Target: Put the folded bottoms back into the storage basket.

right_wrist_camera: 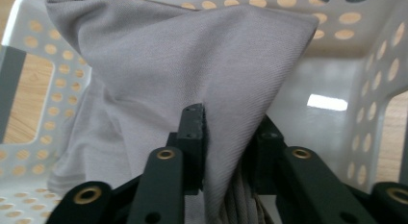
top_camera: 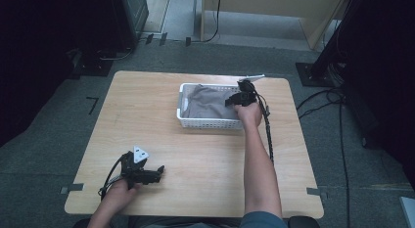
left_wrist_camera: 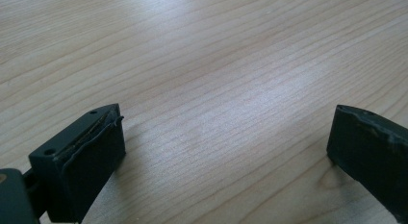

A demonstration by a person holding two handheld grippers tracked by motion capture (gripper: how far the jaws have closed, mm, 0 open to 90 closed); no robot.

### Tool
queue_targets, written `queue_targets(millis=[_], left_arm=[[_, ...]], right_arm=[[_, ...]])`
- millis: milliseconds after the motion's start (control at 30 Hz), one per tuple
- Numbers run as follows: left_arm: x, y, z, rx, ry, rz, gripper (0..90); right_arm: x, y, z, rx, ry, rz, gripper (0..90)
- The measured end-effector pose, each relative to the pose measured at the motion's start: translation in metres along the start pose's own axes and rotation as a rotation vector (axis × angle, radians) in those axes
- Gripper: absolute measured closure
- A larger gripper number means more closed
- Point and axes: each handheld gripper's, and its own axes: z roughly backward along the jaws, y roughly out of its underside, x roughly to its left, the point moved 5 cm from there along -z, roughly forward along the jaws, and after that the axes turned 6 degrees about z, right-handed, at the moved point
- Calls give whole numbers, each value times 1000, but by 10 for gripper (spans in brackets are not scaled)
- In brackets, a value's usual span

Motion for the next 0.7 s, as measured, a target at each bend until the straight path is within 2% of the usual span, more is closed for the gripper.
queue_targets(millis=[133,267,300,400,433,500,600,700], left_arm=[[0,0,0,0,0,0,0],[0,0,0,0,0,0,0],[0,0,0,0,0,-1,0],[0,0,0,0,0,0,0],[0,0,0,0,0,-1,0],[0,0,0,0,0,0,0],[0,0,0,-1,0,1,0],[0,0,0,0,0,-1,0]], right_arm=[[1,-3,6,-13,12,9,548],[0,-6,15,-32,15,16,532],[-1,-9,23,-45,20,26,540],[-1,-12,30,-63,22,34,562],[0,-16,40,-93,16,40,582],[1,-17,46,-120,5,51,598],[3,-17,50,-124,-3,61,643],[7,-14,49,-104,-15,71,706]])
